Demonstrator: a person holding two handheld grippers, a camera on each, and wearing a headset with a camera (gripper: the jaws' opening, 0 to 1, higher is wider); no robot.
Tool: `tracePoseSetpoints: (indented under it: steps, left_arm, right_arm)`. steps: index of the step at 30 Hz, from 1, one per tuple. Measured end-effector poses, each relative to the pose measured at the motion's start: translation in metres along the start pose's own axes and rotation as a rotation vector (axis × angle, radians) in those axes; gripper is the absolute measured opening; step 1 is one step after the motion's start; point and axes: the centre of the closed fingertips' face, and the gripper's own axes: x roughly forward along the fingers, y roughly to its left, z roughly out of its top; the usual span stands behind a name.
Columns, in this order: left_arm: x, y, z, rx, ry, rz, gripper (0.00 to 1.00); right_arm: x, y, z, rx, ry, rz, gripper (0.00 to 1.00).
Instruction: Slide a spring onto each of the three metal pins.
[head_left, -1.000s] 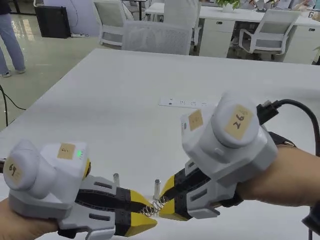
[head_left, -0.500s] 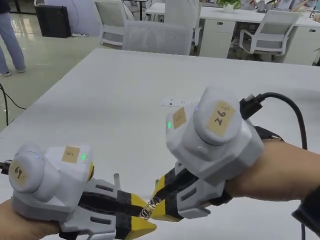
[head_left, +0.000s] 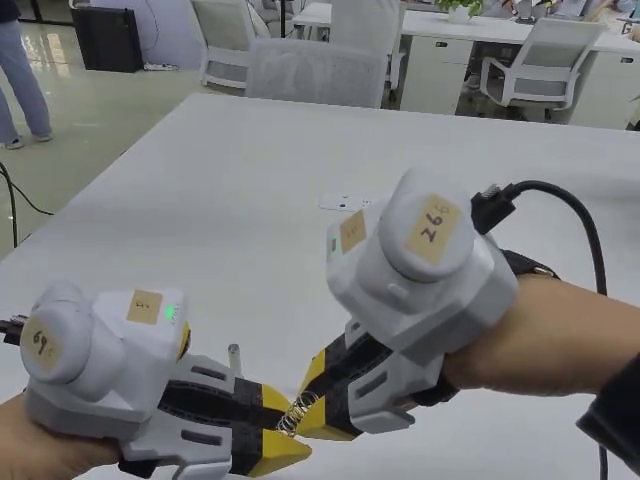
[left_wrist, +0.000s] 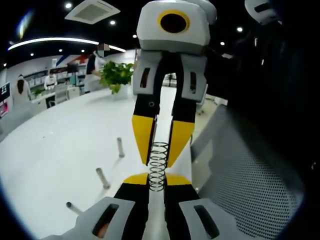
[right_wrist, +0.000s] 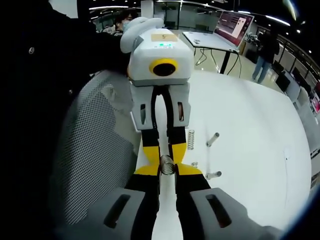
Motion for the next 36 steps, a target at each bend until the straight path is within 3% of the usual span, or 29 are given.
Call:
tracePoseSetpoints:
  steps: [25,36]
  left_arm:
    - [0.000,0.005,0.008,-0.020,-0.048,0.020,0.05]
    - [-0.010,0.012,0.010,-0.041,-0.061,0.061,0.16]
  right_arm:
    - [-0.001,-0.003,0.002,0.022,-0.015,0.003,0.08]
    - [-0.017,-0.014,-0.017,0.043,0.037,-0.030,0.08]
